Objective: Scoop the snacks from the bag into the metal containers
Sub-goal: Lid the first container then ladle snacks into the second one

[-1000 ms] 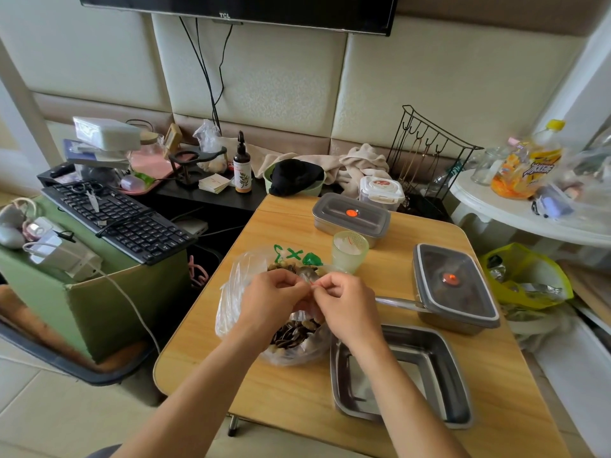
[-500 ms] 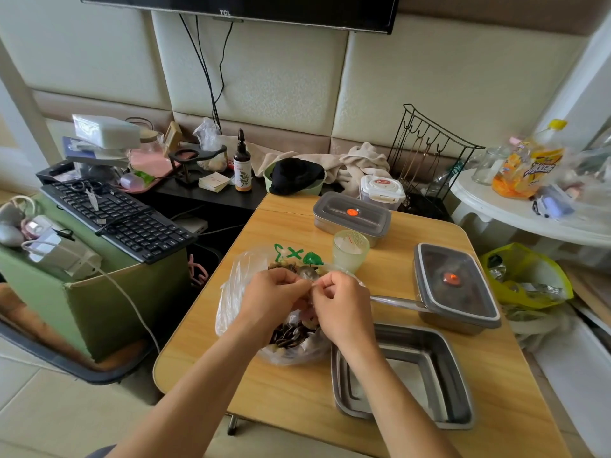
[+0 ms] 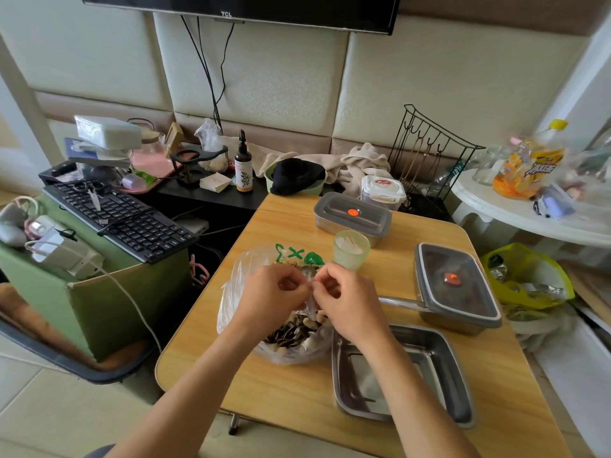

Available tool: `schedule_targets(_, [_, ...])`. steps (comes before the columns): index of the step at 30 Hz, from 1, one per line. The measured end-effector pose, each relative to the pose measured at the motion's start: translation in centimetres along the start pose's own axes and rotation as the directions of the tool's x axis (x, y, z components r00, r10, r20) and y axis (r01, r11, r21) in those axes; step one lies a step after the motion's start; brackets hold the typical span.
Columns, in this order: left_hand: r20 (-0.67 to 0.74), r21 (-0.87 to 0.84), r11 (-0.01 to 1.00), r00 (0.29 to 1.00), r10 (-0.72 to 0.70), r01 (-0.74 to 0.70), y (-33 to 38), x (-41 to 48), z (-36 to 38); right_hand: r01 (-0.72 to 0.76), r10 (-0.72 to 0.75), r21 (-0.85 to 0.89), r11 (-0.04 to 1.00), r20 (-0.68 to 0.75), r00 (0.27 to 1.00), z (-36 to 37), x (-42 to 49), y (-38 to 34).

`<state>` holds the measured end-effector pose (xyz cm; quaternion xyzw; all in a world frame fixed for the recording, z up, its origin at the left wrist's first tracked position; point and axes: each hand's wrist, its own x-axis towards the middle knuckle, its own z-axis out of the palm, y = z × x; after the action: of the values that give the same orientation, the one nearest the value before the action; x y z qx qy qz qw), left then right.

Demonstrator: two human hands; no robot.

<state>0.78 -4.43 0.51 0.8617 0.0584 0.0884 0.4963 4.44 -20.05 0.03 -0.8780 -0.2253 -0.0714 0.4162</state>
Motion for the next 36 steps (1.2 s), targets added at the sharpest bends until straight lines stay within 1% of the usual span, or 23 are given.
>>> schedule_targets(4, [0.052,-0.064,0.998,0.998,-0.023,0.026,-0.3,0.3,0.0,0.007,-0.006,0.011,1.0,-0.011,1.0,0.2,0.0,0.0])
schedule_targets(7, [0.06,-0.065,0.998,0.998,-0.02,0.024,-0.3,0.4,0.1,0.037,-0.038,-0.031,0.999,-0.019,0.999,0.3,-0.1,0.1])
schedule_targets(9, [0.049,-0.014,1.0,0.999,-0.012,0.013,-0.2,0.3,0.2,0.065,-0.069,-0.102,0.993,-0.038,0.997,0.3,0.0,0.2])
schedule_targets(12, [0.018,0.073,0.996,0.999,0.045,-0.046,-0.4,0.3,0.7,0.087,-0.095,-0.187,0.979,-0.034,0.995,0.4,0.4,0.3])
schedule_targets(15, [-0.052,0.15,0.984,0.993,0.102,-0.093,-0.8,0.5,0.9,0.094,-0.097,-0.222,0.971,-0.007,0.995,0.5,0.7,0.5])
schedule_targets(17, [-0.088,0.252,0.957,0.982,0.169,-0.142,-1.1,0.6,0.9,0.09,-0.088,-0.25,0.964,0.017,0.996,0.7,0.7,0.6])
schedule_targets(20, [-0.07,0.413,0.884,0.961,0.269,-0.218,-1.3,0.5,0.9,0.088,-0.085,-0.287,0.954,0.021,0.996,1.0,0.8,0.7])
schedule_targets(21, [-0.054,0.427,0.87,0.954,0.295,-0.245,-1.3,0.5,0.9,0.072,-0.07,-0.271,0.96,0.016,0.997,1.1,0.9,0.7])
schedule_targets(23, [0.003,0.403,0.863,0.943,0.333,-0.306,-1.5,0.5,0.7,-0.009,0.01,-0.166,0.986,0.004,1.0,1.0,0.9,0.8])
schedule_targets(25, [0.119,0.41,0.84,0.933,0.338,-0.357,-1.8,0.5,0.4,-0.114,0.114,-0.019,0.993,0.025,0.993,0.5,0.7,0.9])
schedule_targets(27, [0.216,0.463,0.8,0.924,0.315,-0.381,-2.2,0.6,0.4,-0.172,0.165,0.117,0.978,0.07,0.984,0.0,0.7,0.9])
schedule_targets(29, [0.226,0.464,0.808,0.93,0.289,-0.363,-2.5,0.5,0.6,-0.201,0.178,0.234,0.951,0.116,0.977,-0.4,0.7,0.8])
schedule_targets(31, [0.215,0.454,0.822,0.938,0.271,-0.342,-2.6,0.5,0.7,-0.216,0.18,0.295,0.931,0.145,0.973,-0.5,0.7,0.6])
schedule_targets(34, [0.247,0.499,0.793,0.935,0.256,-0.349,-2.8,0.6,1.0,-0.253,0.207,0.383,0.889,0.157,0.966,-0.5,0.6,0.3])
schedule_targets(36, [0.238,0.53,0.774,0.937,0.255,-0.346,-2.9,0.6,1.3,-0.253,0.202,0.417,0.873,0.163,0.966,-0.5,0.5,0.3])
